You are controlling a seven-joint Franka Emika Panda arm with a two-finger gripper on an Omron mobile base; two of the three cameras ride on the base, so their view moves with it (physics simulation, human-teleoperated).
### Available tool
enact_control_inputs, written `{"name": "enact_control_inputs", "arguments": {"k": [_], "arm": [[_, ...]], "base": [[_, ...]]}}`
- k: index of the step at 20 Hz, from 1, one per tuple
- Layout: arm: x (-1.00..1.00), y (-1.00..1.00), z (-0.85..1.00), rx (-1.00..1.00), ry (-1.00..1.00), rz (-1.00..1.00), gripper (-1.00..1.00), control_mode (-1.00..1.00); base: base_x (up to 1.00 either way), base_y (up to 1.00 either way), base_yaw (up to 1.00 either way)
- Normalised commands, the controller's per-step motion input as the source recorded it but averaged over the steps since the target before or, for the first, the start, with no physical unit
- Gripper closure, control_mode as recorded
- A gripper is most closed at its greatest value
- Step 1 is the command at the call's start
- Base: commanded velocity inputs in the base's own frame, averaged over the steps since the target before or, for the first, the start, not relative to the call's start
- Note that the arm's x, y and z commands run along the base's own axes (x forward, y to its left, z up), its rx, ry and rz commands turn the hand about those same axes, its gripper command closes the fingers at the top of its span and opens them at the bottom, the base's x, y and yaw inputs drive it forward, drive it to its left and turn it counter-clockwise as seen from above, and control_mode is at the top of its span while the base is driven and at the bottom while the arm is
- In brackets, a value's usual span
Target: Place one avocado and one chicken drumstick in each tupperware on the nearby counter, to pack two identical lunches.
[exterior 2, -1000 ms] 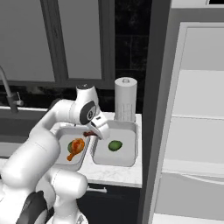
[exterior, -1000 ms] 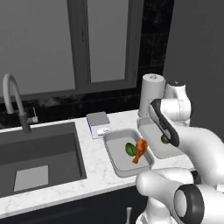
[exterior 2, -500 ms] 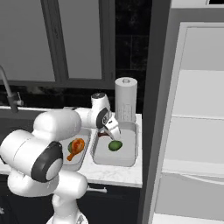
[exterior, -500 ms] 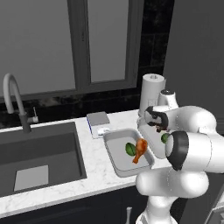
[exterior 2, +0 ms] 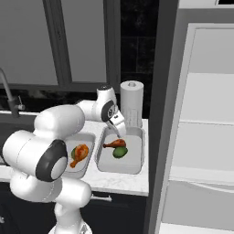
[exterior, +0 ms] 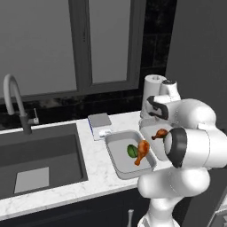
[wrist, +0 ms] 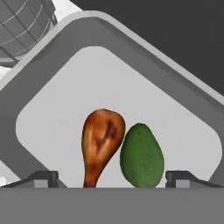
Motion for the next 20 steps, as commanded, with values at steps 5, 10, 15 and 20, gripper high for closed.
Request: {"name": "enact_control_inputs", "arguments": {"k": [5, 10, 15, 20], "arm": [[-0.95, 0.00, 0.99, 0.00, -0.29, 0.00, -1.00, -1.00], [-1.00, 0.00, 1.00, -0.01, -0.47, 0.00, -1.00, -1.00], [-0.98, 0.01, 1.00, -0.08, -0.37, 0.00, -1.00, -1.00], [-0.79, 0.11, 1.00, -0.13, -0.29, 0.05, -1.00, -1.00]], "base": [[0.00, 0.00, 0.00], [0.00, 0.00, 0.00], [0.00, 0.00, 0.00], [0.00, 0.00, 0.00]]}}
